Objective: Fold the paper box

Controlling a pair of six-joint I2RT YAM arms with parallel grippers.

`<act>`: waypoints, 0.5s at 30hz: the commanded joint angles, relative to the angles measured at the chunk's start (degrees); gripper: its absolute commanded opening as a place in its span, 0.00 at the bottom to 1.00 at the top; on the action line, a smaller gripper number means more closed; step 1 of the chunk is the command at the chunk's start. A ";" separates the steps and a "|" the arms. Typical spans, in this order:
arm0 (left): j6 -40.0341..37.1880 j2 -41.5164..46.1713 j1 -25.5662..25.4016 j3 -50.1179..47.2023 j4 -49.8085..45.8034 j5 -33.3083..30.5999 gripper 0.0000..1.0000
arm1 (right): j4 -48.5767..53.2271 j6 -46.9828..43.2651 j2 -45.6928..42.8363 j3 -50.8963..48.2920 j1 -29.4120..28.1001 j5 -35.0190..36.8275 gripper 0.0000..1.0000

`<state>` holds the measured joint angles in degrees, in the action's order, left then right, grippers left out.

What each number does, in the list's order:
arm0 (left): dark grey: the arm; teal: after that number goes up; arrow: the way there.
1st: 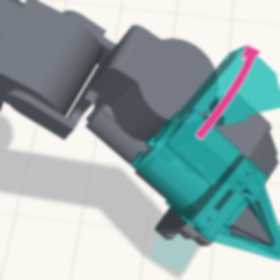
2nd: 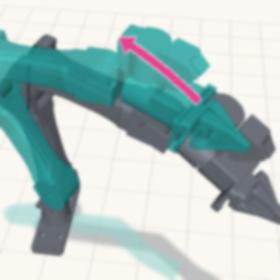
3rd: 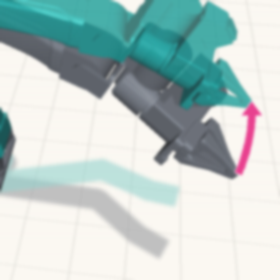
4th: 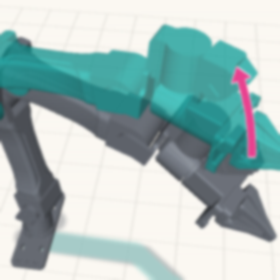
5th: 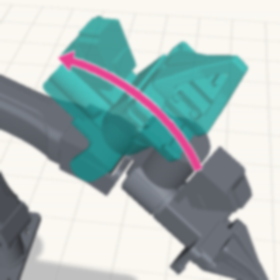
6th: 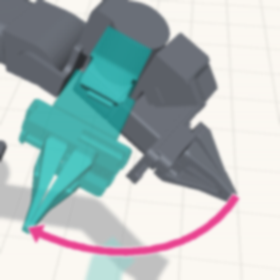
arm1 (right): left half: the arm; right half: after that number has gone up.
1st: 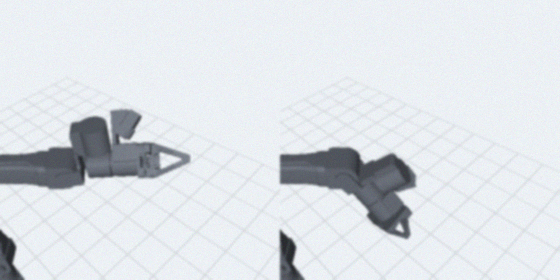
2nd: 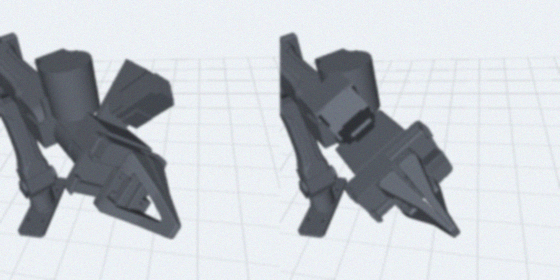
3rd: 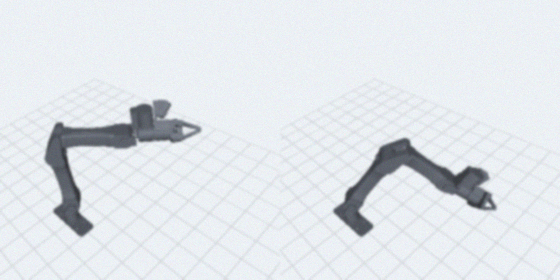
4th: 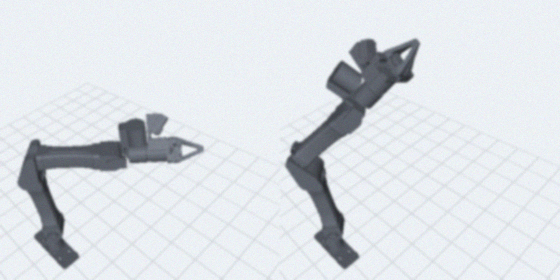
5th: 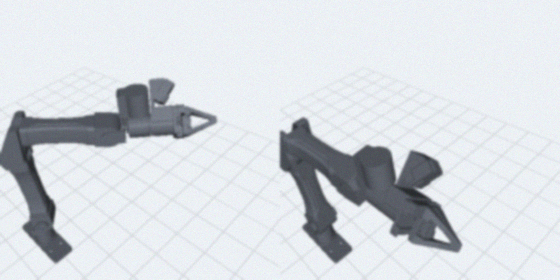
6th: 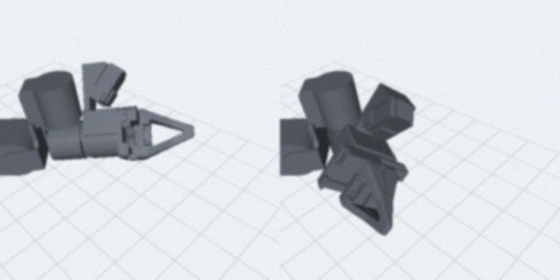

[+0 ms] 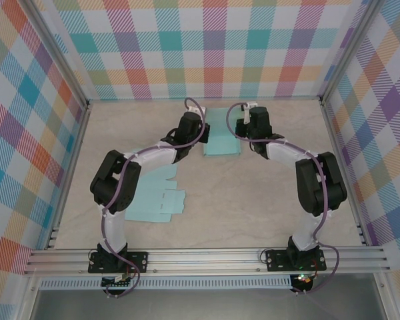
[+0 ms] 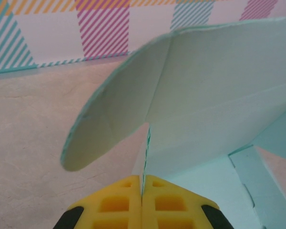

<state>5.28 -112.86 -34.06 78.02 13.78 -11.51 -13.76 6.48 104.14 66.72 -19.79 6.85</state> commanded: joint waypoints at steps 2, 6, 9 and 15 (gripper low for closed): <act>5.12 -0.55 -1.25 -0.40 6.26 -4.65 0.05 | -3.39 4.29 1.19 0.32 -0.64 -3.70 0.05; 6.26 -0.87 -2.13 -1.97 8.15 -6.94 0.05 | -5.47 6.44 1.42 -1.51 -0.68 -4.55 0.05; 6.40 -0.83 -2.93 -3.35 9.05 -8.68 0.05 | -6.94 7.94 1.17 -3.10 -0.79 -5.16 0.05; 7.22 -0.42 -3.73 -6.35 10.61 -10.15 0.05 | -9.15 9.51 0.77 -5.44 -1.43 -4.54 0.05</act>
<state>10.57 -113.08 -36.84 72.77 19.81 -20.51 -19.79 13.15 104.53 62.28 -20.01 4.05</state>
